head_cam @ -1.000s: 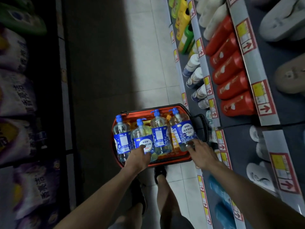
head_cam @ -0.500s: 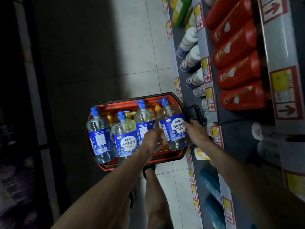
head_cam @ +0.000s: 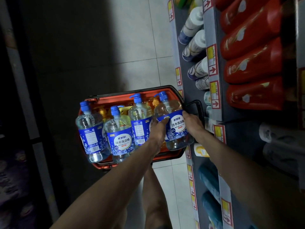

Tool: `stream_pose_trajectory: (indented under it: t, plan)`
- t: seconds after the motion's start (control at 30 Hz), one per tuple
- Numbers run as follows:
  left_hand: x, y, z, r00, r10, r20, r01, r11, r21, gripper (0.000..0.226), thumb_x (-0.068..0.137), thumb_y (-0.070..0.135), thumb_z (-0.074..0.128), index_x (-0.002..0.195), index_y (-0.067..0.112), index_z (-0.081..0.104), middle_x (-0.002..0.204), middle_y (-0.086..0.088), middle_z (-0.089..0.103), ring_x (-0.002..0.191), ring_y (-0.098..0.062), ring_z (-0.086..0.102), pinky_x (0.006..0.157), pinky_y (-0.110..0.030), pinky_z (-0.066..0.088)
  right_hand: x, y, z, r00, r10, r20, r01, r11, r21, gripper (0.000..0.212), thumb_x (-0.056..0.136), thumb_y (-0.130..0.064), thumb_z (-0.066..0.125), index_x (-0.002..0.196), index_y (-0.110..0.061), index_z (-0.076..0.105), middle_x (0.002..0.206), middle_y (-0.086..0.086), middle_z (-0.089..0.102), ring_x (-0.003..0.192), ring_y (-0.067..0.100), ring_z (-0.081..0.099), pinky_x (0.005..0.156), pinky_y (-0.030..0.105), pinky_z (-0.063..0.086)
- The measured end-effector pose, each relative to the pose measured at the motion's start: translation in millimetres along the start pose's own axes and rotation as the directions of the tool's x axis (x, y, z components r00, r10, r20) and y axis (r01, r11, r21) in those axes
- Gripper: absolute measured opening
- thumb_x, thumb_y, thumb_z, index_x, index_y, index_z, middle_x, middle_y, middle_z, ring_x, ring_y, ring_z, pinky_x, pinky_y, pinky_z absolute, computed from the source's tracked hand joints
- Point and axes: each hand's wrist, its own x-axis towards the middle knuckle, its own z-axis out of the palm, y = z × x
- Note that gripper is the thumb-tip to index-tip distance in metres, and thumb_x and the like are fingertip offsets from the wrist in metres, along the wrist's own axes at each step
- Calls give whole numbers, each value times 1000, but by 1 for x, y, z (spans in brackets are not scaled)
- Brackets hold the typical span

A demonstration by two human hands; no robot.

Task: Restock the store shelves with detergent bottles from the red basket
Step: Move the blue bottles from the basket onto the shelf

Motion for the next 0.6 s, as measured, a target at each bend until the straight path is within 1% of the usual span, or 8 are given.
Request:
stream_pose_trajectory:
  t: [0.07, 0.13, 0.2, 0.3, 0.33, 0.43, 0.5, 0.6]
  plan:
    - [0, 0, 1, 1000, -11, -21, 11, 1000, -24, 12, 105, 29, 64, 112, 20, 61, 84, 3, 79, 61, -8, 76, 55, -28, 58, -1, 0, 3, 1000, 13, -6, -13, 1000, 23, 58, 108, -56, 41, 116, -8, 73, 95, 10, 75, 74, 23, 70, 60, 29, 49]
    - [1, -3, 6, 999, -19, -28, 16, 995, -99, 39, 102, 34, 68, 137, 19, 56, 101, -6, 81, 73, -17, 80, 54, -29, 61, -2, 2, 7, 1000, 29, 1, -29, 999, 39, 60, 107, -59, 40, 114, -10, 73, 95, 12, 77, 80, 29, 74, 73, 35, 58]
    - [-1, -3, 11, 999, -11, -36, 6, 990, -141, 59, 95, 43, 75, 146, 30, 49, 116, -14, 77, 79, -24, 80, 55, -30, 62, -3, 5, 9, 999, 43, 27, -44, 998, 39, 63, 108, -61, 37, 106, -11, 76, 94, 13, 77, 84, 30, 75, 81, 38, 59]
    - [4, -8, 17, 999, -35, -23, 30, 982, -185, 108, 61, 63, 87, 154, 27, 46, 126, -17, 74, 91, -33, 80, 62, -40, 65, -6, 5, 8, 996, 67, 65, -71, 995, 68, 73, 107, -68, 33, 95, -13, 78, 91, 11, 79, 86, 30, 75, 87, 39, 59]
    - [15, -16, 17, 999, -41, -22, 36, 978, -205, 116, 56, 65, 87, 157, 28, 44, 128, -17, 72, 94, -36, 80, 64, -44, 65, -5, 6, 9, 994, 80, 79, -86, 993, 82, 74, 105, -71, 33, 93, -14, 79, 90, 11, 79, 85, 29, 76, 87, 40, 59]
    - [28, -24, 17, 999, -49, -19, 45, 983, -180, 116, 54, 69, 86, 156, 38, 40, 127, -14, 74, 95, -36, 80, 72, -54, 66, -8, 12, 15, 994, 57, 91, -68, 991, 117, 73, 103, -75, 32, 91, -19, 77, 88, 9, 80, 80, 27, 77, 78, 38, 61]
    - [24, -25, 15, 1000, -26, -5, 25, 985, -171, 107, 66, 65, 82, 158, 36, 37, 123, -15, 75, 95, -35, 80, 75, -56, 66, -12, 17, 19, 995, 44, 86, -57, 986, 155, 71, 101, -78, 34, 101, -19, 74, 90, 7, 80, 80, 25, 77, 78, 39, 63]
    - [-5, -11, 16, 998, 49, 30, -43, 983, -180, 64, 98, 39, 70, 152, 37, 36, 122, -18, 74, 97, -36, 79, 76, -54, 66, -17, 24, 20, 998, 33, 48, -42, 983, 181, 61, 102, -75, 37, 110, -19, 61, 90, 3, 74, 77, 19, 73, 65, 32, 55]
